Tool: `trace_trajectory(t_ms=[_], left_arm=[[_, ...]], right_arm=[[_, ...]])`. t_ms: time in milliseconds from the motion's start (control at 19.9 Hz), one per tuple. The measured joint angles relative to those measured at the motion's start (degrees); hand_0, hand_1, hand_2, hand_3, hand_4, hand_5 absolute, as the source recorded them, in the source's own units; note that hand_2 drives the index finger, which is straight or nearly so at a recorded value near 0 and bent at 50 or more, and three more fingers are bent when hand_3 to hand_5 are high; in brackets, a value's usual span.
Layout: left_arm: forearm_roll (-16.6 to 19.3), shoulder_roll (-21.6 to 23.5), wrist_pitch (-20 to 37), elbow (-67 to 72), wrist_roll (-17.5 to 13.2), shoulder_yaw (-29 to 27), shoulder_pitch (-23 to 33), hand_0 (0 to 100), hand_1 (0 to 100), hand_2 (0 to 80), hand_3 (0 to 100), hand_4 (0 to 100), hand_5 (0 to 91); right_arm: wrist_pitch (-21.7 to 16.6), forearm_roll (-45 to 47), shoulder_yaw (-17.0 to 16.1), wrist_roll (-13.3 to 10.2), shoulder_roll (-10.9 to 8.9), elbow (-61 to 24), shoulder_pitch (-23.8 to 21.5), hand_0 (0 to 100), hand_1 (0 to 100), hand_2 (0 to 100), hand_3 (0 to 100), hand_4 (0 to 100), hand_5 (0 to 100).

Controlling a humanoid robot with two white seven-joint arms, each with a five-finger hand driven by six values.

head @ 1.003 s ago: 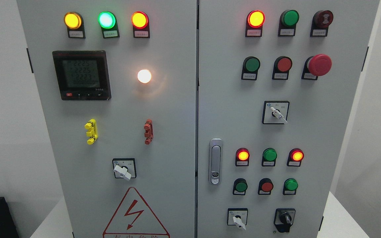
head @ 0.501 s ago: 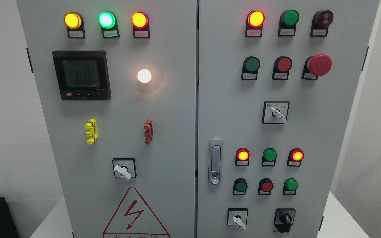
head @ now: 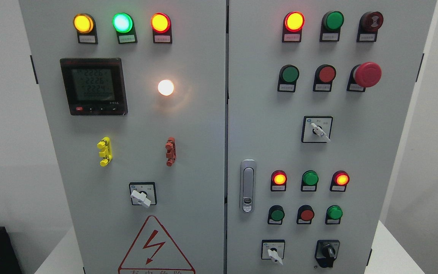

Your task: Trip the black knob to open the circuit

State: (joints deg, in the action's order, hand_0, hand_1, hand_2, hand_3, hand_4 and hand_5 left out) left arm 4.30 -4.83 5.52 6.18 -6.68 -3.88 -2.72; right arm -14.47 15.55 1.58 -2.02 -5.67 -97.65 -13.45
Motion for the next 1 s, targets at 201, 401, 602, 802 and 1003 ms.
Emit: trace_trajectory(t_ms=[201,401,602,802,1003], left_arm=[[0.0,0.0,0.0,0.0,0.0,0.0,0.0,12,39,0.0,0,0,0.0],[0.0,0.0,0.0,0.0,0.0,0.0,0.0,12,39,0.0,0,0,0.0],[0.0,0.0,0.0,0.0,0.0,0.0,0.0,12,39,0.0,0,0,0.0],[0.0,0.0,0.0,0.0,0.0,0.0,0.0,12,39,0.0,0,0,0.0],[0.0,0.0,0.0,0.0,0.0,0.0,0.0,12,39,0.0,0,0,0.0]], right_arm=[[0.9,0.2,-0.5,0.0,-0.32,-0.9,1.0,0,7,0,93,85,74],[2.0,0.3,-0.8,0.1,-0.57,-1.5,2.2,0,7,0,95,87,77],[2.5,0.4,-1.0,0.1,-0.78,-2.0,3.3,0,7,0,97,89,79],[2.8,0.4,-1.2,0.1,-0.93,-2.3,4.2,0,7,0,98,90,81],[3.4,0.4,-1.2,0.1,-1.00,-2.6,5.2,0,6,0,99,91,81]])
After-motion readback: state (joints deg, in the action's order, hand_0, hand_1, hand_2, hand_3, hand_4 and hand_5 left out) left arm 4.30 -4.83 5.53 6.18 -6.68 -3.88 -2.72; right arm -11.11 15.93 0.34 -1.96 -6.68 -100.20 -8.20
